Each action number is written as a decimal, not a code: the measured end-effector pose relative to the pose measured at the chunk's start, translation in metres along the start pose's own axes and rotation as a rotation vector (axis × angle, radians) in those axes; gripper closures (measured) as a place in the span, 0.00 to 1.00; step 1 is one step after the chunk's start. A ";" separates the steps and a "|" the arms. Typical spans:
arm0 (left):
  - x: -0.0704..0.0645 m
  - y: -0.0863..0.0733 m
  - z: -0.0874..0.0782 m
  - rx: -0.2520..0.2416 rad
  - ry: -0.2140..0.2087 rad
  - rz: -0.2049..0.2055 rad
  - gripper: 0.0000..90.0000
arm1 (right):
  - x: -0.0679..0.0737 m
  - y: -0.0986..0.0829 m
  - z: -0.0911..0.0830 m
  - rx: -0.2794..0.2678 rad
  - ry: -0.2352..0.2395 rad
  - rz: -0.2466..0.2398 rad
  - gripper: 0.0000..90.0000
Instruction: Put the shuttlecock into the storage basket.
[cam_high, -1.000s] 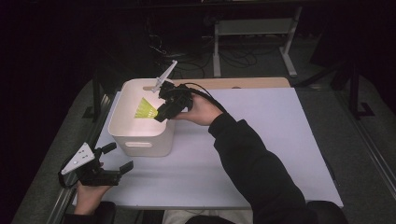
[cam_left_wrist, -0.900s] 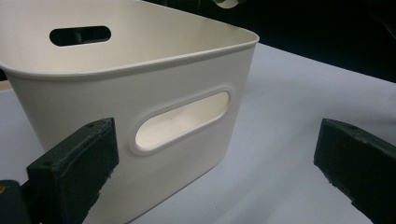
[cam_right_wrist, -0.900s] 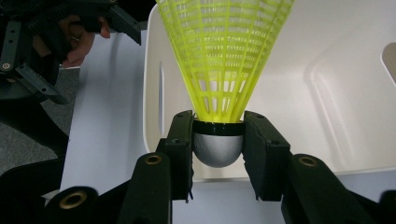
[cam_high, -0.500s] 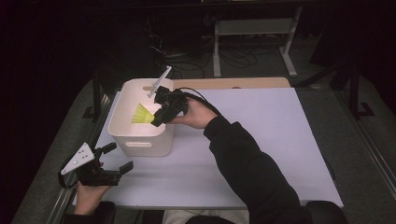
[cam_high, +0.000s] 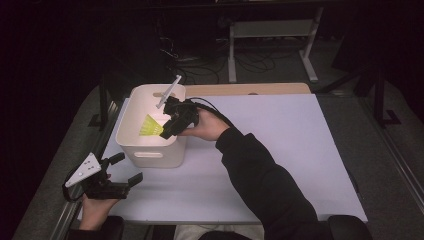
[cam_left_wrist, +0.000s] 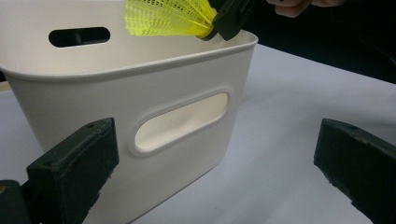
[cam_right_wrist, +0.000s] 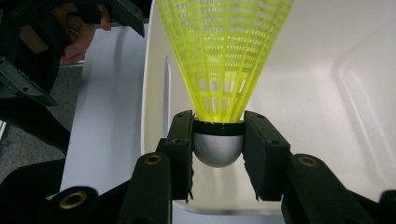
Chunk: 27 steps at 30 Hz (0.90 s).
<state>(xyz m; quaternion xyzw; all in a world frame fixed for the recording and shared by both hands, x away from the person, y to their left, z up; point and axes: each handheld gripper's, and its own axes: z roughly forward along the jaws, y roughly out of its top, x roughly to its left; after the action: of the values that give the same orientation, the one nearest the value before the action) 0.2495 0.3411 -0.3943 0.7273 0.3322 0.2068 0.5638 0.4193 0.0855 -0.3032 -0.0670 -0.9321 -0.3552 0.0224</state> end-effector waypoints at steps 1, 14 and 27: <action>0.000 0.000 0.000 0.000 0.000 0.000 0.00 | 0.000 0.000 0.001 -0.001 0.001 -0.002 0.70; 0.000 0.000 0.000 -0.001 -0.001 -0.001 0.00 | -0.001 -0.003 -0.006 -0.029 -0.024 0.013 0.45; 0.000 0.000 0.001 0.001 0.001 -0.003 0.00 | -0.002 -0.013 -0.030 -0.091 -0.116 0.055 0.16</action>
<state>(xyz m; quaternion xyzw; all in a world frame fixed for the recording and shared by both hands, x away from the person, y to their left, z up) 0.2497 0.3405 -0.3947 0.7270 0.3338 0.2062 0.5636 0.4194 0.0561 -0.2895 -0.1141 -0.9125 -0.3920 -0.0250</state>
